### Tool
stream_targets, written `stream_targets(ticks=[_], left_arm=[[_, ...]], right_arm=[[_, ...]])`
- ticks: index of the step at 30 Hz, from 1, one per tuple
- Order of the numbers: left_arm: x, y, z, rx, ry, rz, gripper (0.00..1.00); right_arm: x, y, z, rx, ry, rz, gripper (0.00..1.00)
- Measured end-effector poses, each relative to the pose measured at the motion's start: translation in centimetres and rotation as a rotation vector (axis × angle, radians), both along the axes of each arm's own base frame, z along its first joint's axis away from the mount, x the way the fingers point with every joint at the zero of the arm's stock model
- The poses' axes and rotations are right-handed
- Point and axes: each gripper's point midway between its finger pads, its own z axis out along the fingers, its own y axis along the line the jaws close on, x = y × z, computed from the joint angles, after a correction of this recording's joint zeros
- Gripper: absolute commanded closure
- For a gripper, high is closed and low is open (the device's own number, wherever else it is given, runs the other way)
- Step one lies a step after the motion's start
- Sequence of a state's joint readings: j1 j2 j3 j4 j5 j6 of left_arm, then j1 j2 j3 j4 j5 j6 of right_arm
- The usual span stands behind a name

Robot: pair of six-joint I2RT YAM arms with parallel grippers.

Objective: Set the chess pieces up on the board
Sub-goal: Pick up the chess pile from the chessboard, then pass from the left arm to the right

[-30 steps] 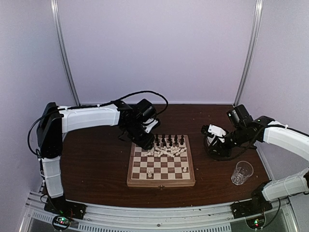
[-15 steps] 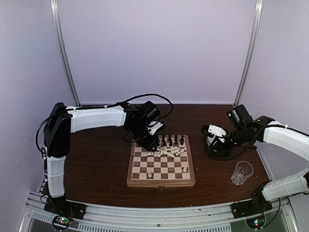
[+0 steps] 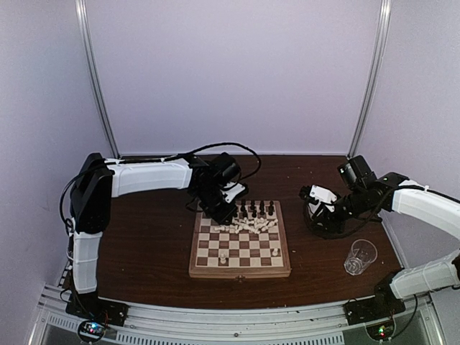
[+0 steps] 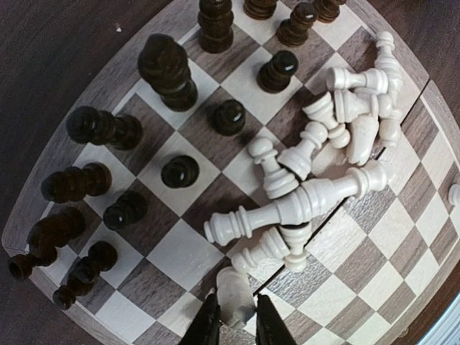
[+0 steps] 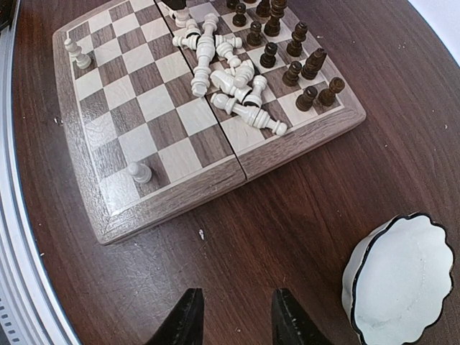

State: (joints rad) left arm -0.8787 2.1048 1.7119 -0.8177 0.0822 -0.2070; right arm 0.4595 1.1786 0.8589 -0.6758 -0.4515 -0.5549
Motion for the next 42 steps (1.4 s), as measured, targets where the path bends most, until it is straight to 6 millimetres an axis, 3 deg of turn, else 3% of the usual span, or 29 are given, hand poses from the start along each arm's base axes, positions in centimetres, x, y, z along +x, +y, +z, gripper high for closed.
stream_targets(ticks=[6, 15, 18, 21, 28, 31, 36, 42], left_arm=[[0.0, -0.1, 0.1, 0.001, -0.004, -0.01, 0.96], [0.0, 0.0, 0.8, 0.002, -0.002, -0.01, 1.0], [-0.3, 0.2, 2.0, -0.011, 0.001, 0.01, 1.0], [-0.2, 0.2, 4.9, -0.065, -0.024, 0.043, 1.0], [0.2, -0.1, 15.5, -0.319, -0.143, 0.164, 1.0], [0.2, 0.2, 18.6, -0.444, -0.186, 0.232, 1.0], [-0.4, 1.2, 19.5, -0.554, -0.2, 0.325, 1.0], [-0.9, 1.5, 19.4, -0.619, -0.242, 0.4, 1.0]], right_arm=[[0.0, 0.0, 0.0, -0.001, 0.0, 0.0, 0.65], [0.0, 0.0, 0.0, 0.0, 0.0, -0.001, 0.66], [-0.1, 0.1, 0.1, 0.009, 0.006, 0.001, 0.65], [0.1, 0.8, 1.0, 0.046, 0.032, -0.004, 0.62], [3.0, 5.6, 6.1, 0.215, 0.12, 0.001, 0.55], [3.2, 8.1, 7.5, 0.278, 0.185, 0.006, 0.52], [3.2, 12.6, 9.2, 0.411, 0.336, -0.011, 0.5], [3.6, 16.6, 9.0, 0.517, 0.504, -0.053, 0.45]])
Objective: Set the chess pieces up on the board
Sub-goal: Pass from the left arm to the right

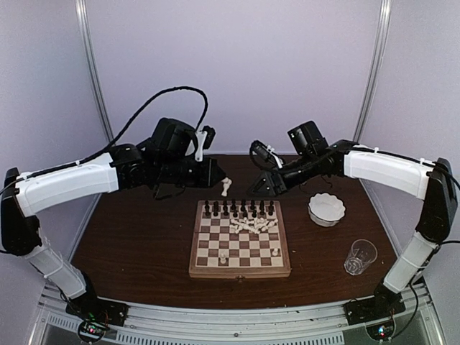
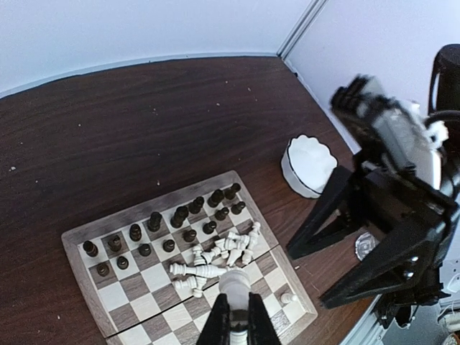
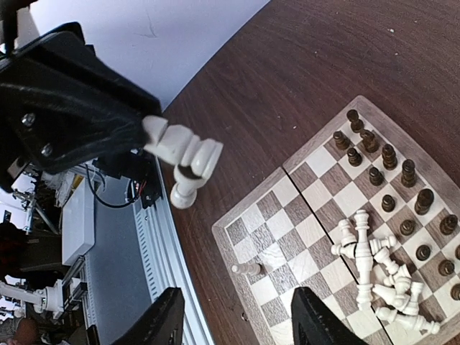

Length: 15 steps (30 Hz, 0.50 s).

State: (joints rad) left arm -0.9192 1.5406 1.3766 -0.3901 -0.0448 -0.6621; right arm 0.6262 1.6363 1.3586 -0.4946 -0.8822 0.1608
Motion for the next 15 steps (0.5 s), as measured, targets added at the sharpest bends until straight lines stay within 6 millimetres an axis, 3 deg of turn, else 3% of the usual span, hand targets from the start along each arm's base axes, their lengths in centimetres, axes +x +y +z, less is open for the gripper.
stream_targets(ticks=[7, 15], left_arm=[[-0.3, -0.3, 1.7, -0.097, -0.034, 0.039, 1.0], [-0.2, -0.2, 1.1, -0.139, -0.014, 0.068, 1.0]], right_arm=[[0.5, 3.5, -0.1, 0.066, 0.109, 0.01, 0.45], [0.1, 5.3, 1.4, 0.149, 0.147, 0.048, 0.47]])
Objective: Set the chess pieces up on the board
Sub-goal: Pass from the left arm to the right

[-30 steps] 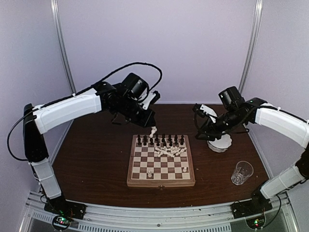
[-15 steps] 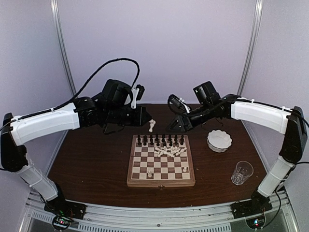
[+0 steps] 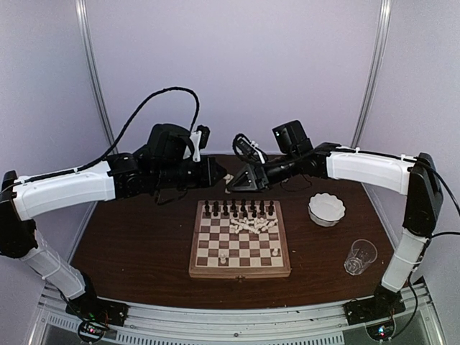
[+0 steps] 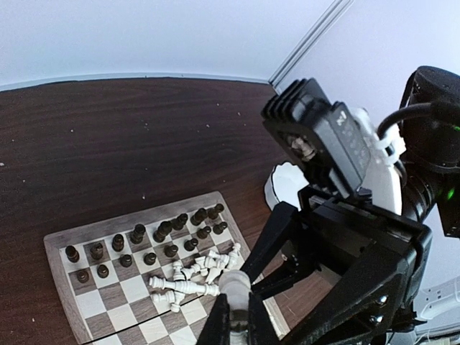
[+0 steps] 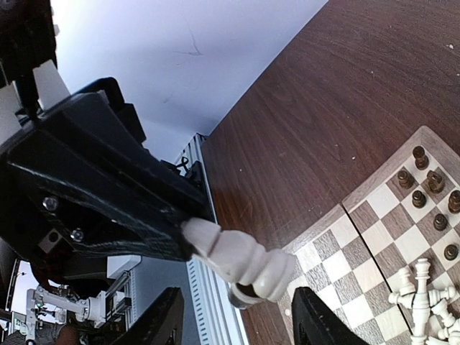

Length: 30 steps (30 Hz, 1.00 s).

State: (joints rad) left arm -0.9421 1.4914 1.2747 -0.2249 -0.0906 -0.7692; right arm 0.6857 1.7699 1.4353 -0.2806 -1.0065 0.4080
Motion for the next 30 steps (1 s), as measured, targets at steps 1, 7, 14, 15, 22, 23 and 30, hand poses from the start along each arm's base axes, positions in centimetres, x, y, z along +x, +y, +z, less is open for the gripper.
stream_targets(ticks=[1, 7, 14, 15, 22, 23, 30], left_arm=[[0.0, 0.0, 0.0, -0.003, 0.001, 0.001, 1.0], [0.2, -0.2, 0.5, -0.038, -0.005, 0.007, 1.0], [0.1, -0.2, 1.2, -0.063, -0.011, 0.012, 1.0], [0.1, -0.1, 1.3, -0.065, -0.012, 0.011, 1.0], [-0.1, 0.1, 1.5, -0.069, -0.011, 0.013, 1.0], [-0.1, 0.2, 1.4, -0.067, -0.012, 0.014, 1.0], [-0.6, 2.3, 2.8, 0.04, -0.062, 0.021, 1.0]], right_arm=[[0.0, 0.1, 0.2, 0.01, 0.0, 0.003, 0.48], [0.0, 0.7, 1.5, 0.063, 0.005, 0.01, 0.57], [0.4, 1.3, 1.5, 0.094, 0.034, 0.007, 0.84], [0.5, 1.3, 1.4, 0.095, 0.044, 0.003, 0.89], [0.3, 1.3, 1.0, 0.107, 0.057, 0.006, 1.0], [0.3, 1.3, 0.8, 0.104, 0.056, 0.007, 1.0], [-1.7, -1.0, -1.7, 0.04, 0.023, 0.026, 1.0]])
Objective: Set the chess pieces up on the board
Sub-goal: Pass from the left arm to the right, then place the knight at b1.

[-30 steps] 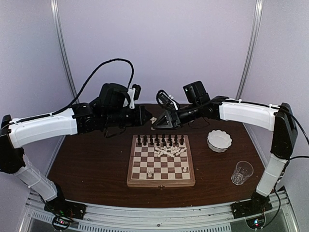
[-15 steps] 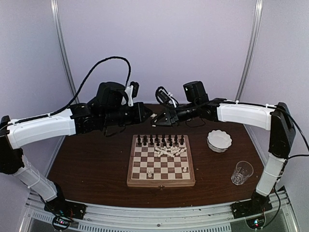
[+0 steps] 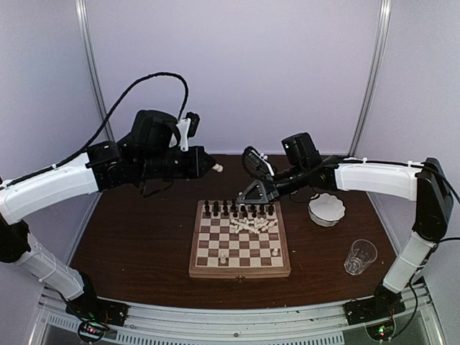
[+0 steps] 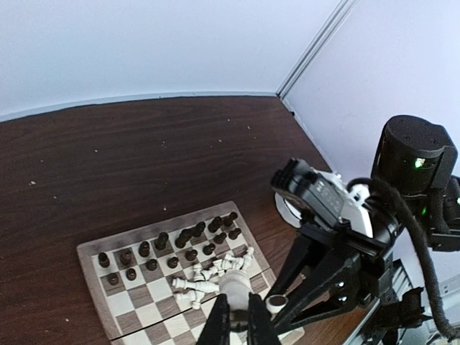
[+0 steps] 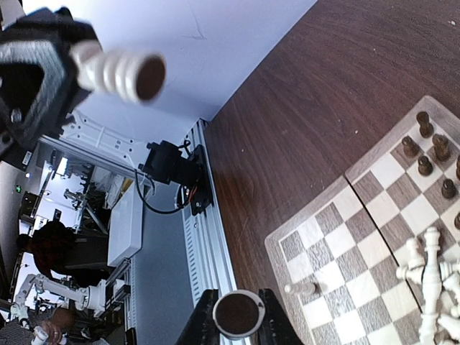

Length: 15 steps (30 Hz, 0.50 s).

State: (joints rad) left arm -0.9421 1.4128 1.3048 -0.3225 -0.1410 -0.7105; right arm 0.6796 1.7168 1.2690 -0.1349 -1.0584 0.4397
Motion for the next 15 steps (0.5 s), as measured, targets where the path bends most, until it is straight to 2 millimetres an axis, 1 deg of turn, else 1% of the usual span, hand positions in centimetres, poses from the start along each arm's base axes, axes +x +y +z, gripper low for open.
stream_targets(ticks=[2, 4, 6, 7, 8, 10, 11, 12, 14, 15], left_arm=[[-0.2, 0.5, 1.3, 0.052, -0.021, -0.015, 1.0], [-0.5, 0.8, 2.2, 0.1, -0.032, -0.036, 1.0], [-0.8, 1.0, 2.3, 0.163, -0.025, -0.066, 1.0], [-1.0, 1.0, 1.7, 0.196, -0.014, -0.085, 1.0], [-1.3, 1.0, 0.9, 0.232, 0.002, -0.105, 1.0], [-2.0, 1.1, -2.0, 0.327, 0.056, -0.153, 1.0], [-2.3, 1.2, -3.6, 0.37, 0.085, -0.173, 1.0], [-2.8, 1.2, -5.7, 0.43, 0.126, -0.198, 1.0], [-4.0, 1.3, -9.5, 0.532, 0.202, -0.248, 1.0], [-4.6, 1.3, -10.9, 0.573, 0.232, -0.271, 1.0]], right_arm=[[-0.8, -1.5, 0.0, -0.024, -0.042, 0.003, 1.0], [-1.3, -3.2, 0.9, -0.039, -0.114, -0.002, 1.0], [-1.4, -5.0, 2.2, -0.039, -0.203, -0.014, 1.0], [-1.3, -5.9, 3.0, -0.037, -0.255, -0.022, 1.0], [-1.3, -6.9, 3.6, -0.038, -0.308, -0.031, 1.0], [-1.4, -8.6, 4.0, -0.045, -0.389, -0.049, 1.0], [-1.3, -9.8, 3.7, -0.061, -0.423, -0.065, 1.0], [-1.3, -10.7, 3.2, -0.078, -0.438, -0.075, 1.0], [-1.0, -12.3, 1.7, -0.119, -0.455, -0.095, 1.0], [-1.0, -12.7, 1.1, -0.134, -0.455, -0.098, 1.0]])
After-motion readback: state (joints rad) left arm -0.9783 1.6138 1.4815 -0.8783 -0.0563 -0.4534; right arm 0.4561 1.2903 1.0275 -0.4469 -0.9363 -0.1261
